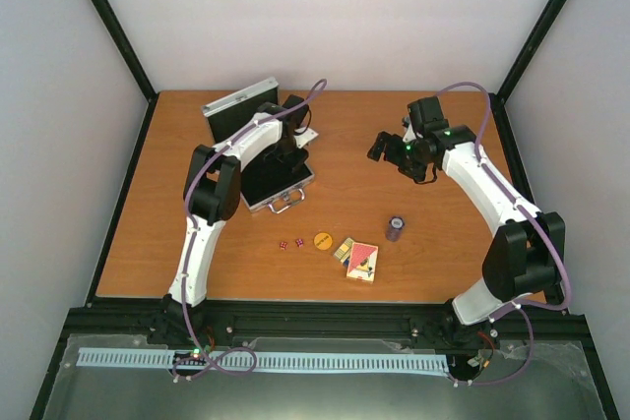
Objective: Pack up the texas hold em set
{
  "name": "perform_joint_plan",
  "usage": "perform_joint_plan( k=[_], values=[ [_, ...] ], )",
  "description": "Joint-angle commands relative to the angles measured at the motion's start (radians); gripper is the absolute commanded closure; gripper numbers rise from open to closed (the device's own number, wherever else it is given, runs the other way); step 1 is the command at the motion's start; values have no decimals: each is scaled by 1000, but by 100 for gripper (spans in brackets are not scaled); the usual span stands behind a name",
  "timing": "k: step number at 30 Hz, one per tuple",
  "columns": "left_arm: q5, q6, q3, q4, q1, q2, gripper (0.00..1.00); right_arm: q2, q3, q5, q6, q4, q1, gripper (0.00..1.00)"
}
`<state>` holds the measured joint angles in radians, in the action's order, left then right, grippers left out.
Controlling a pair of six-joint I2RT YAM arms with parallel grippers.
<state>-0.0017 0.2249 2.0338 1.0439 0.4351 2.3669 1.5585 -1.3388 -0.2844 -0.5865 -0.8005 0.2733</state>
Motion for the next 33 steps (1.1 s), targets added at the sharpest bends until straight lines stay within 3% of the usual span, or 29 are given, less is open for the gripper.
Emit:
perform_joint_plan(
  k=[1, 33],
  values=[
    [-69, -13, 24, -21, -4, -47, 51, -15, 14, -9, 14, 14, -10, 0],
    [-224, -14, -57, -84, 11, -117, 51, -44, 82, -36, 27, 35, -10, 0]
  ],
)
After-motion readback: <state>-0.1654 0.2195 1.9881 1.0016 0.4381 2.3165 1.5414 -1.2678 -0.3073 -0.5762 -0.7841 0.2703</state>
